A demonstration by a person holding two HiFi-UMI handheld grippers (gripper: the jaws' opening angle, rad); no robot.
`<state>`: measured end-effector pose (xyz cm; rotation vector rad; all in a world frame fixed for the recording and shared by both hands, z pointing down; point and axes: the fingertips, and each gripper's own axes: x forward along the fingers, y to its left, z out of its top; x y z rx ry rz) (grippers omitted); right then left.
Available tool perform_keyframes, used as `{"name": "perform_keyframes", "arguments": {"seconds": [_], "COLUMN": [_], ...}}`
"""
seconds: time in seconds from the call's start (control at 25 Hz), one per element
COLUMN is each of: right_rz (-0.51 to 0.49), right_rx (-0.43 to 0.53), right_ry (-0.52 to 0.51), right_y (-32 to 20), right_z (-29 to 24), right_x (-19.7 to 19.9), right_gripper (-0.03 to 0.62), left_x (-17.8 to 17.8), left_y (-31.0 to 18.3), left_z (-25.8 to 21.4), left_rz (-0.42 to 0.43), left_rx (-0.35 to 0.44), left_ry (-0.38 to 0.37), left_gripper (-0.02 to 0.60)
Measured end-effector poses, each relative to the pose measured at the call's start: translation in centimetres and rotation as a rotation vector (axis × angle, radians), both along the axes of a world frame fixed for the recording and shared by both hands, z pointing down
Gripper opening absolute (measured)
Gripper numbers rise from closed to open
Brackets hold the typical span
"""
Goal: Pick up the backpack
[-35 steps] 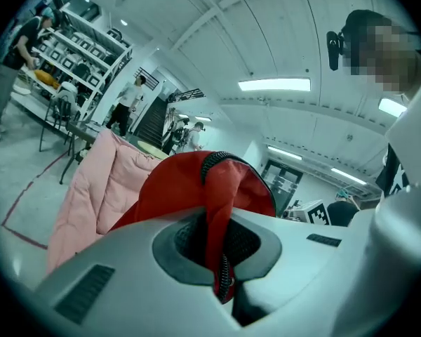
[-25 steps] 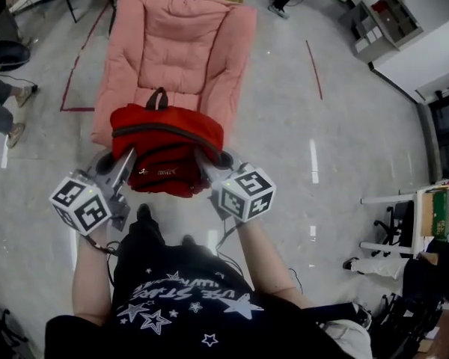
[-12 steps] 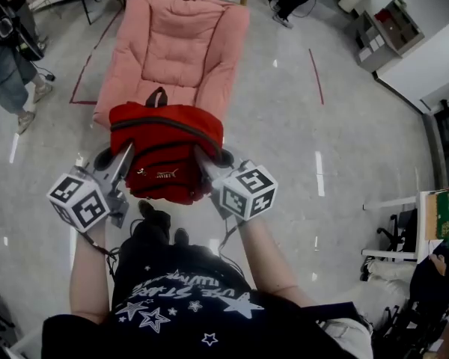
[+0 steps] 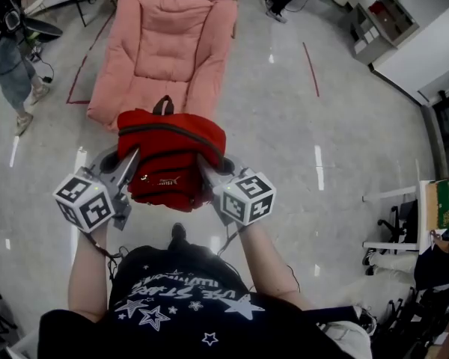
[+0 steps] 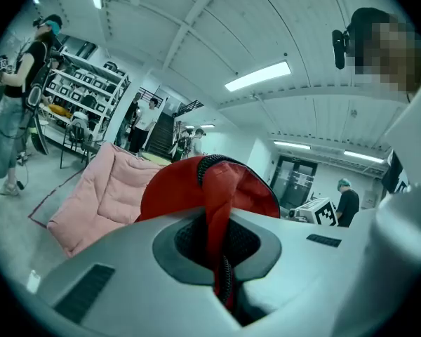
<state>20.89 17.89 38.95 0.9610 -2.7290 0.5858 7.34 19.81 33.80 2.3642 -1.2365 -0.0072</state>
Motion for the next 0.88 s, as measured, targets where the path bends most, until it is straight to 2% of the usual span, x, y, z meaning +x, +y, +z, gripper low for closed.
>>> {"name": "perform_keyframes", "arguments": {"seconds": [0.16, 0.36, 0.6, 0.88], "right_rz": [0.003, 0.01, 0.012, 0.021], "right_rx": [-0.012, -0.005, -0.008, -0.004], "right_ry": [0.009, 0.023, 0.036, 0.026], "right_y": [0.3, -0.4, 6.4, 11.9], "right_z": [0.6, -0.4, 0.2, -1.5], "right_x": [-0.1, -2.1, -2.2, -5.2], "right_gripper": [0.032, 0.032, 0.032, 0.032], "left_x": [-0.2, -2.2, -2.2, -5.2], "left_y": [0.4, -0.1, 6.2, 11.4], "left_z": [1.0, 0.1, 0.2, -1.6], "left_rz": [-0.005, 0.01, 0.018, 0.007], "left_rx": [-0.019, -0.006, 0.019, 0.034], "left_ry": [0.008, 0.02, -0.006, -0.007], "left_gripper": [0.011, 0.011, 0.011, 0.011]}}
